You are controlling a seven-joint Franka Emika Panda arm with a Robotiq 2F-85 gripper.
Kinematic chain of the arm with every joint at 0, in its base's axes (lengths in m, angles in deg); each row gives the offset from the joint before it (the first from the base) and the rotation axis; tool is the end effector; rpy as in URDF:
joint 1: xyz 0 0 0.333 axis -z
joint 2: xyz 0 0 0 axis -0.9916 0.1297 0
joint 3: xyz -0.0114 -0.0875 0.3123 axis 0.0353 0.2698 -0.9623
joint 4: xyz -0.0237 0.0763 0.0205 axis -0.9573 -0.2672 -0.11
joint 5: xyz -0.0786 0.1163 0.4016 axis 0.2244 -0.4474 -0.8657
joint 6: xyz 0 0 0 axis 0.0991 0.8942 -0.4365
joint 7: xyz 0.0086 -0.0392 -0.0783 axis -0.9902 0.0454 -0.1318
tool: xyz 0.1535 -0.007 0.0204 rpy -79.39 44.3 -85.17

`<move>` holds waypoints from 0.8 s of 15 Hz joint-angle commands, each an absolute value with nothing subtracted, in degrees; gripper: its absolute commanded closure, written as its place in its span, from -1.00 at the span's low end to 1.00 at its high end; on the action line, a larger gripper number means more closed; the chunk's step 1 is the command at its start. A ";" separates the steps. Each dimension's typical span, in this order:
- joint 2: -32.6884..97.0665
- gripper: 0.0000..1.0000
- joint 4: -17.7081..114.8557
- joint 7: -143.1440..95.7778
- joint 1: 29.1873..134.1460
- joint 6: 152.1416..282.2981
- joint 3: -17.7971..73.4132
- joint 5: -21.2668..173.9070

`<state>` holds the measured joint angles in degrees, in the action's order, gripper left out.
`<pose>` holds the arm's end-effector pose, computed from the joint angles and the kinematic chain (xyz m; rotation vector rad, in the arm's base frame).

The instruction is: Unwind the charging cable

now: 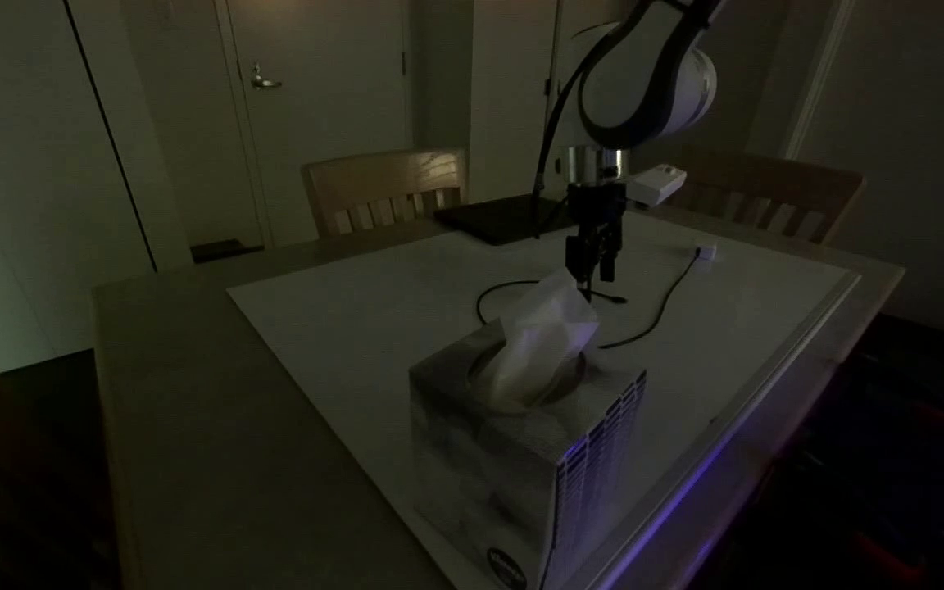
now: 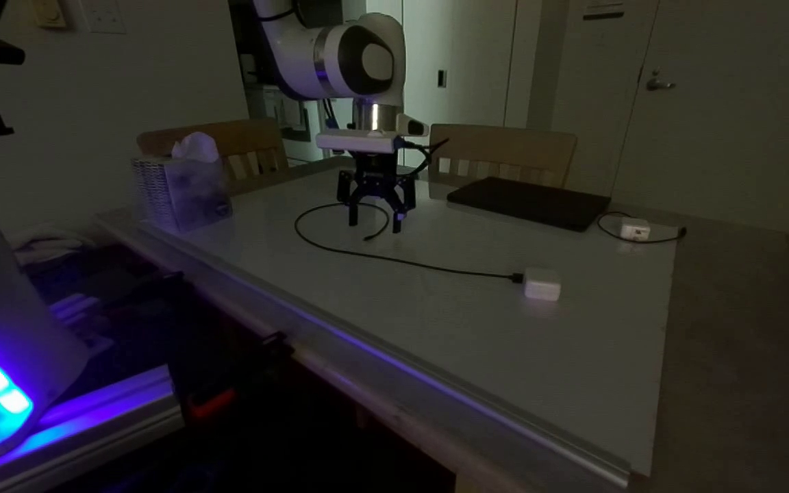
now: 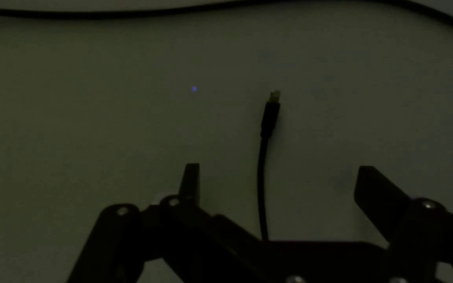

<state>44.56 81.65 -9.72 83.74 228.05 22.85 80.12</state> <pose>0.5466 -0.0026 0.0706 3.0683 0.4018 -0.2459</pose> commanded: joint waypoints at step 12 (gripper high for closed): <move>43.70 -0.21 87.91 -9.74 83.84 237.04 22.63 79.93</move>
